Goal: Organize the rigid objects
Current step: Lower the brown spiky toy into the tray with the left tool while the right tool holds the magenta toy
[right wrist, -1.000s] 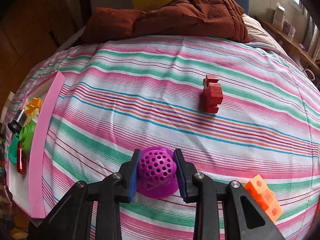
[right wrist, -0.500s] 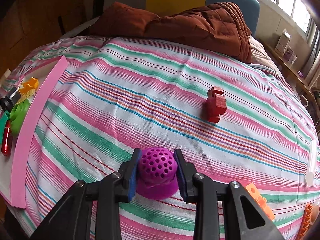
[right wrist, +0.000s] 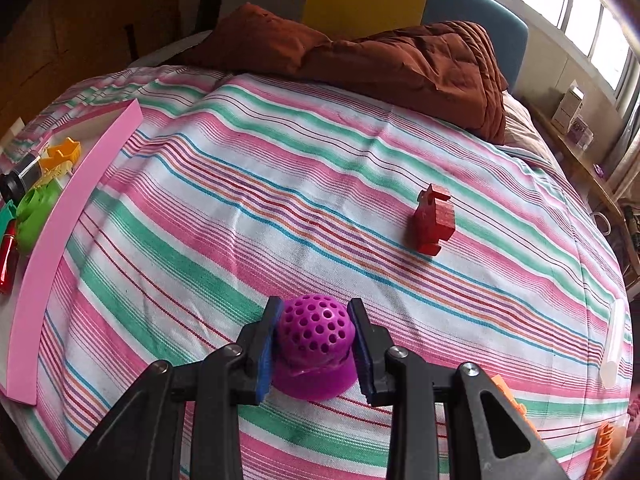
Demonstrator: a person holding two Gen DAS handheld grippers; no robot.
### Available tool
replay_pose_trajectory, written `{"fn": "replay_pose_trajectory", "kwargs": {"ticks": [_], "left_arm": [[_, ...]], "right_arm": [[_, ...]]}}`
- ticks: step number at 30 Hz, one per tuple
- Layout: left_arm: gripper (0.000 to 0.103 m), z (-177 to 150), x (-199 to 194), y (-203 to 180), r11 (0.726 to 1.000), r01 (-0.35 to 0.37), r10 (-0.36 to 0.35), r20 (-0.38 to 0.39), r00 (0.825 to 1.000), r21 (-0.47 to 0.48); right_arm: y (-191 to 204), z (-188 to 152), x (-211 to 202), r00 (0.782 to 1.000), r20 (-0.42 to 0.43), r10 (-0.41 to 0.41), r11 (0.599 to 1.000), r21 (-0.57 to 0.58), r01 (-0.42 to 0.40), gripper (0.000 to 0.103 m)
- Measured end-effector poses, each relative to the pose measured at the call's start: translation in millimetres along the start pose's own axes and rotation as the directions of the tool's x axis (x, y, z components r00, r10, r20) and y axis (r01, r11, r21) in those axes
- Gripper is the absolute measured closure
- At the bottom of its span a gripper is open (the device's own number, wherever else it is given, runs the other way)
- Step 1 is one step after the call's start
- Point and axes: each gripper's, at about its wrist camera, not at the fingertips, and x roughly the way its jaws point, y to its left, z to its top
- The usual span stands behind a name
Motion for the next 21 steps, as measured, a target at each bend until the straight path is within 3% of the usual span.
{"fn": "replay_pose_trajectory", "kwargs": {"ticks": [16,21], "left_arm": [[0.058,-10.3,-6.7,62.1,0.993,-0.041,0.039,-0.020,0.999,-0.114],[0.058,-10.2,7.2,59.8,0.994,0.000,-0.006,-0.057,0.998,-0.106]], "right_arm": [[2.4,0.2,-0.3,1.000,0.003,-0.013,1.000,-0.012,0.013,0.071],[4.8,0.2,-1.1,1.000,0.002,-0.020,1.000,-0.020,0.020,0.071]]}}
